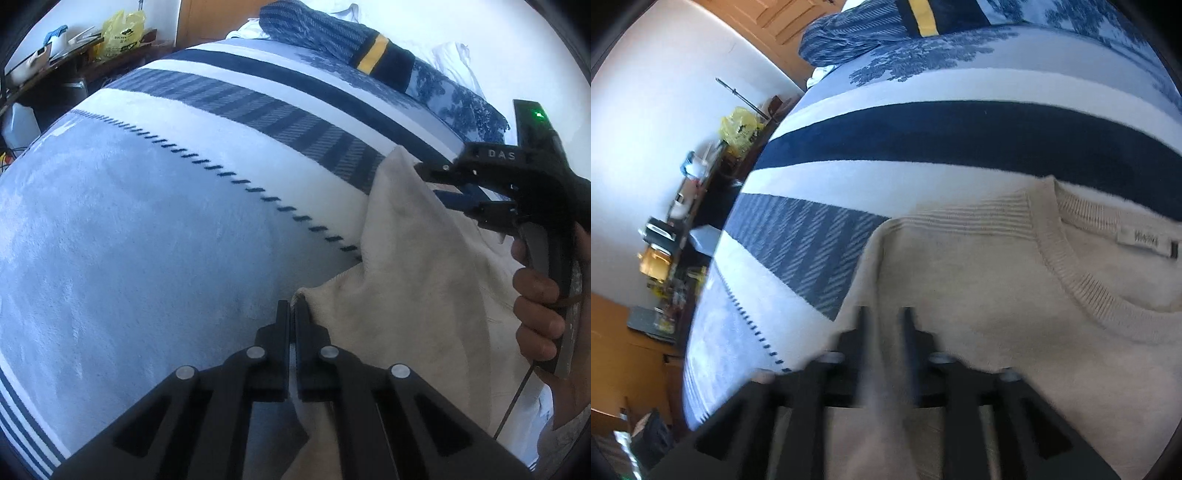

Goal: Fold small clothes

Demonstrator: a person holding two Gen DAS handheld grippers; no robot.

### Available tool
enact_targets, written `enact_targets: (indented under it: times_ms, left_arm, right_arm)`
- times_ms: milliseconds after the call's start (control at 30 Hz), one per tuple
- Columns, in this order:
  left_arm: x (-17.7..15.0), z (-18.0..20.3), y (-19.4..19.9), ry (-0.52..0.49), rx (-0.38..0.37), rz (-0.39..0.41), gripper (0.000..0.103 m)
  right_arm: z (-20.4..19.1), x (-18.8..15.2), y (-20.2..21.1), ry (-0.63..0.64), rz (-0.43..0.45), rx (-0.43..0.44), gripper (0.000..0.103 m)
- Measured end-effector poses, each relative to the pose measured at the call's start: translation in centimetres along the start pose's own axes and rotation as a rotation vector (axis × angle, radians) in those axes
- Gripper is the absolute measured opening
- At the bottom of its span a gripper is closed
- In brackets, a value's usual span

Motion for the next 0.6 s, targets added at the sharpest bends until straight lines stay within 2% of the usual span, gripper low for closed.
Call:
enact_targets:
  times_ms: [33, 100, 133, 200, 233, 300, 367, 400, 433, 467, 533, 600]
  left_arm:
    - [0.1, -0.2, 0.0, 0.012, -0.012, -0.001, 0.002]
    - [0.2, -0.5, 0.0, 0.033, -0.036, -0.009, 0.002]
    - [0.3, -0.7, -0.1, 0.042, -0.042, -0.014, 0.002]
    - [0.3, -0.8, -0.5, 0.045, -0.044, -0.026, 0.002]
    - [0.3, -0.8, -0.6, 0.047, -0.045, -0.029, 0.002]
    - [0.3, -0.7, -0.5, 0.049, -0.046, -0.027, 0.002]
    - [0.3, -0.6, -0.5, 0.045, -0.041, -0.025, 0.002]
    - [0.3, -0.6, -0.6, 0.046, -0.040, -0.024, 0.002]
    - [0.4, -0.7, -0.6, 0.047, -0.040, -0.024, 0.002]
    - [0.4, -0.7, -0.5, 0.052, -0.042, -0.023, 0.002]
    - [0.4, -0.7, -0.3, 0.056, -0.041, -0.014, 0.002]
    - [0.4, -0.6, -0.7, 0.046, -0.028, -0.017, 0.002]
  right_arm:
    - [0.1, 0.2, -0.4, -0.008, -0.013, -0.006, 0.048]
    - [0.5, 0.4, -0.1, -0.036, 0.022, -0.034, 0.048]
    - [0.6, 0.5, 0.5, -0.045, 0.045, -0.009, 0.048]
    - [0.8, 0.3, 1.1, -0.068, 0.057, 0.134, 0.048]
    - [0.7, 0.2, 1.1, -0.070, 0.055, 0.134, 0.049]
    - [-0.2, 0.1, 0.4, -0.030, 0.038, 0.061, 0.049]
    - [-0.6, 0.0, -1.7, -0.007, -0.049, 0.047, 0.048]
    - [-0.6, -0.1, -2.5, -0.006, -0.078, 0.026, 0.042]
    - [-0.6, -0.1, -2.6, 0.000, -0.068, 0.009, 0.010]
    - [-0.5, -0.1, -2.3, -0.001, -0.052, 0.004, 0.004]
    - [-0.3, -0.2, -1.3, -0.019, -0.005, -0.015, 0.004]
    - [0.3, -0.4, -1.3, -0.032, -0.004, -0.082, 0.003]
Point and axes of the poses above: each gripper's, at about its wrist camera, not at the fingertips, and y roughly against the way its jaws point, z to its right, x to its top, the point moved 1 cm from there along -y, roughly the way its jaws point, and after that the axes turned 7 degrees about -z, right-handed, at the moved point
